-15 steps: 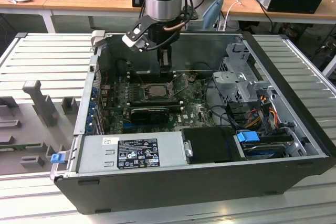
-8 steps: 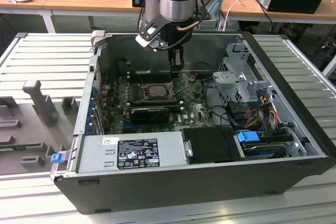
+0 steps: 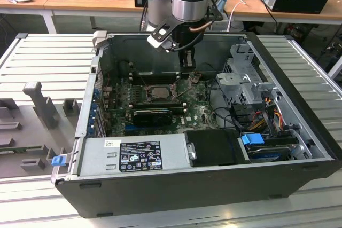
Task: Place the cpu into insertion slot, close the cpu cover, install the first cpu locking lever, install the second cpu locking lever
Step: 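Close the cpu cover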
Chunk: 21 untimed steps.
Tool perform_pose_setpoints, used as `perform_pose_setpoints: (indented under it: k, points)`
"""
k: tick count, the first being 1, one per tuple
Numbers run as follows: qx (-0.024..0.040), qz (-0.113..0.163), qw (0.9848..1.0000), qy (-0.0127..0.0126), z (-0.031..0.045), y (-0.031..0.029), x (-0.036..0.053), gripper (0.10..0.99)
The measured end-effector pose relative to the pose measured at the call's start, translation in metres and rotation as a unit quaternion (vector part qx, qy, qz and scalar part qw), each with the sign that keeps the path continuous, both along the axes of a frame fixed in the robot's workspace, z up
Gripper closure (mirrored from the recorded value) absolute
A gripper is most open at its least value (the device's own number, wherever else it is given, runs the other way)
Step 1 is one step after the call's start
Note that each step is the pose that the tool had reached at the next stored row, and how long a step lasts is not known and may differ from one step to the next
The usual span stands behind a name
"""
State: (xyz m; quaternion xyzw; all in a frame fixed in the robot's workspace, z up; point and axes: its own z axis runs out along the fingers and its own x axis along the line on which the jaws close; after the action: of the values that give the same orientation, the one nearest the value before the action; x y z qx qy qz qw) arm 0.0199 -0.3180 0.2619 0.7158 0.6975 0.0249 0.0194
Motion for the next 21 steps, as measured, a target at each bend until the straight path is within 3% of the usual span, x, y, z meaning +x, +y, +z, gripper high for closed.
perform_pose_setpoints:
  k: [9, 13, 17, 21]
  points:
    - [-0.0001, 0.008, 1.0, 0.0005, -0.0015, 0.0, 0.0282, 0.98]
    - [-0.0001, 0.019, 0.9998, 0.0011, -0.0104, 0.0005, 0.0423, 0.98]
    - [-0.0001, 0.021, 0.9998, 0.0051, -0.0154, 0.0005, 0.0387, 0.98]
    - [-0.0001, 0.022, 0.9997, 0.006, -0.0162, 0.0004, 0.0325, 0.98]
